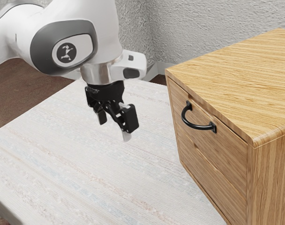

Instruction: Pull the drawer handle with one arm to open the drawer

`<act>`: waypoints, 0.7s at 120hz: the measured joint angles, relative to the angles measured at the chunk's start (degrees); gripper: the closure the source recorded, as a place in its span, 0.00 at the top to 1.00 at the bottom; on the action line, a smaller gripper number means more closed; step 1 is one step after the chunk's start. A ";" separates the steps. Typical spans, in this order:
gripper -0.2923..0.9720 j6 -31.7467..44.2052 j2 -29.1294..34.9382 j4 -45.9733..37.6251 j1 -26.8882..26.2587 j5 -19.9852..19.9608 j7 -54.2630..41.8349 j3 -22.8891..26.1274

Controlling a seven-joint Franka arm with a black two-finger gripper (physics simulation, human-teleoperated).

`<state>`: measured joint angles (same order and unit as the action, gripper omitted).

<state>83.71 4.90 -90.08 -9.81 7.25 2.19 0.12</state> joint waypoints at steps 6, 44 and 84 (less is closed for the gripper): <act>0.77 1.42 0.09 -0.24 -0.55 0.00 0.45 -0.02; 0.77 6.11 3.99 -3.63 -6.77 -3.42 21.40 -0.58; 0.77 14.30 8.84 -9.15 -7.75 -11.16 49.85 -0.68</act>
<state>98.01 13.73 -99.23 -17.57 -3.91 52.04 -0.56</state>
